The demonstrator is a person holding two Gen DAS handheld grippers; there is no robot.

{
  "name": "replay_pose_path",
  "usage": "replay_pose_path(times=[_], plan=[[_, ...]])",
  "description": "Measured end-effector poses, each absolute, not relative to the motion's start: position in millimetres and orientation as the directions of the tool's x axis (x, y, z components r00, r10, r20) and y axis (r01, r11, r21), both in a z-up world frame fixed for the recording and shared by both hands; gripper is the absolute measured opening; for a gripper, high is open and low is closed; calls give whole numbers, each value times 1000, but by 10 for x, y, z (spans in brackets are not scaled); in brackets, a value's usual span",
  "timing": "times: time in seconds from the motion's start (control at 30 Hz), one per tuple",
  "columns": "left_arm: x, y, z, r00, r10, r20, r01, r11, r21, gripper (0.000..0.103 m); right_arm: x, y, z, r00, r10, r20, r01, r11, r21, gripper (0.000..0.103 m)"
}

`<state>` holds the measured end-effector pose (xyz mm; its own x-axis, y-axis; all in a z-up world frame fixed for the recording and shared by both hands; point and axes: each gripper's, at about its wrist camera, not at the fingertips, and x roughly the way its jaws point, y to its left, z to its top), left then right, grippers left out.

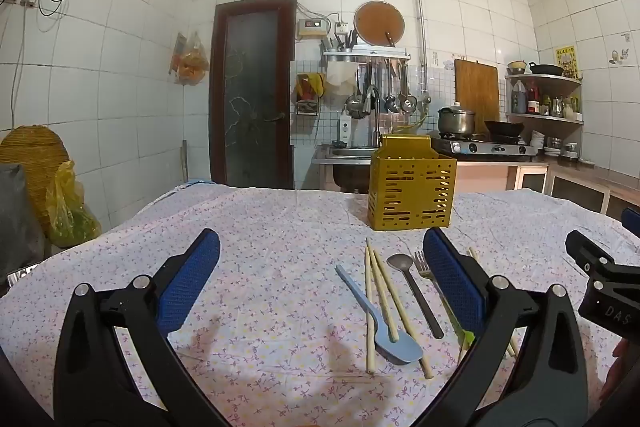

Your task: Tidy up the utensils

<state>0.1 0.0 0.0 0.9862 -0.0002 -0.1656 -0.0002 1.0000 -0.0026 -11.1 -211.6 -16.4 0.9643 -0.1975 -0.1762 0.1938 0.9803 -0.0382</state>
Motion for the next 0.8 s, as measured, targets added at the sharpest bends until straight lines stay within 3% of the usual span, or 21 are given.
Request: replay_pose_path(times=[0.8], plan=[[-13, -8, 12, 986, 2, -168, -1, 1000, 6, 98, -140, -2144, -155, 962, -210, -177, 205, 978, -44, 99]])
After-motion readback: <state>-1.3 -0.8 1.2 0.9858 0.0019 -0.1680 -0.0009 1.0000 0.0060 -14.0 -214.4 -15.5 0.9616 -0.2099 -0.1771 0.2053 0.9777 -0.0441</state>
